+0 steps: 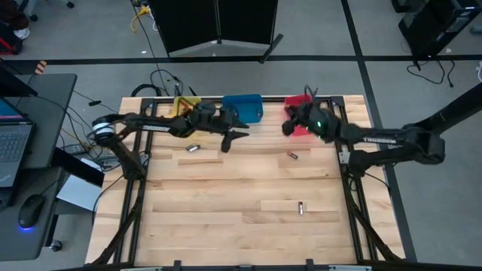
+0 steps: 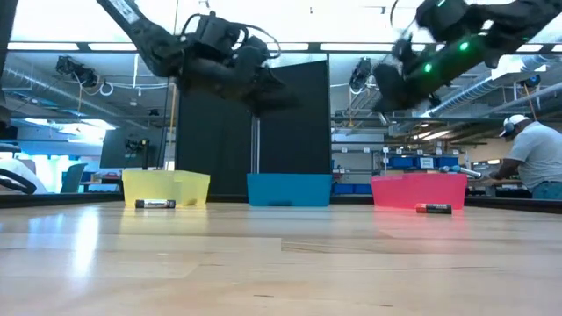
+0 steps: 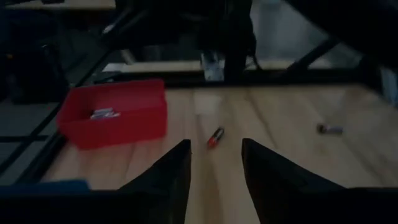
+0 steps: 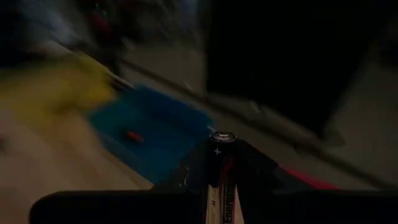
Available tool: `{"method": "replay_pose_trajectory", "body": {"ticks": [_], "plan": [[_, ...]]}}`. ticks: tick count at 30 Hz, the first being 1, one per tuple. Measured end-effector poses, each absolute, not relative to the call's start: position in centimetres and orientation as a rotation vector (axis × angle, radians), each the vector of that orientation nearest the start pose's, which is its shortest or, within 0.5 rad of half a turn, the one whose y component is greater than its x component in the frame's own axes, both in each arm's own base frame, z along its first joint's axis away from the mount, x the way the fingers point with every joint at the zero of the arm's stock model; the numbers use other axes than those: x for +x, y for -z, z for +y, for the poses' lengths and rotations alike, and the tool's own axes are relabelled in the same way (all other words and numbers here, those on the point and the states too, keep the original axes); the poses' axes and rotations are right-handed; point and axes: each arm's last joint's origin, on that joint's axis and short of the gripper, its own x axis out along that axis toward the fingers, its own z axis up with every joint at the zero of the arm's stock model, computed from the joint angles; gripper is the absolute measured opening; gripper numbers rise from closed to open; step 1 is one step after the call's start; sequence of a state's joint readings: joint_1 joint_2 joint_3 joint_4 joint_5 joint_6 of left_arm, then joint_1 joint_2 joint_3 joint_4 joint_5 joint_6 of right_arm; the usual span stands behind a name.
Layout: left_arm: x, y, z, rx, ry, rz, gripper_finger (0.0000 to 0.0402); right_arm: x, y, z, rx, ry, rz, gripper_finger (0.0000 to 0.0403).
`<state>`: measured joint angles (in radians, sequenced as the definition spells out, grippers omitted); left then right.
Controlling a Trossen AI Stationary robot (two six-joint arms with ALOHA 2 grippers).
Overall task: Sort batteries
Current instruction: Put the silver battery into the pink bin
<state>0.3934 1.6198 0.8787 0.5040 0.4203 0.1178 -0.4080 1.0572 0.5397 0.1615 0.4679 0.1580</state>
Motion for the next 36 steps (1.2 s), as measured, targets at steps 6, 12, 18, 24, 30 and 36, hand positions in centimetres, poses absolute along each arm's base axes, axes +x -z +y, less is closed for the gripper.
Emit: {"method": "replay_pose_trajectory", "body": {"ticks": [6, 12, 18, 24, 30, 36], "plan": [[29.8, -23.7, 11.5, 0.059, -0.054, 0.411, 0.0151, 17.9, -21.9, -16.0, 0.323, 1.009, 0.576, 0.0061], [28.6, -22.8, 11.7, 0.033, -0.088, 0.57, 0.0139, 17.3, -18.4, -20.7, 0.508, 0.995, 0.752, 0.0061], [28.4, -22.7, 12.1, 0.027, -0.095, 0.573, 0.0102, 17.7, -15.1, -22.8, 0.572, 1.012, 0.903, 0.0061], [28.1, -22.0, 12.0, 0.018, -0.097, 0.599, 0.0066, 18.0, -13.9, -23.8, 0.6, 1.013, 0.967, 0.0061], [27.3, -19.9, 11.7, -0.019, -0.148, 0.485, 0.0009, 17.9, -13.7, -24.0, 0.612, 1.011, 0.971, 0.0081], [25.7, -19.1, 11.3, -0.069, -0.22, 0.606, 0.0015, 17.6, -15.1, -23.5, 0.527, 1.035, 0.983, 0.0184]]}}
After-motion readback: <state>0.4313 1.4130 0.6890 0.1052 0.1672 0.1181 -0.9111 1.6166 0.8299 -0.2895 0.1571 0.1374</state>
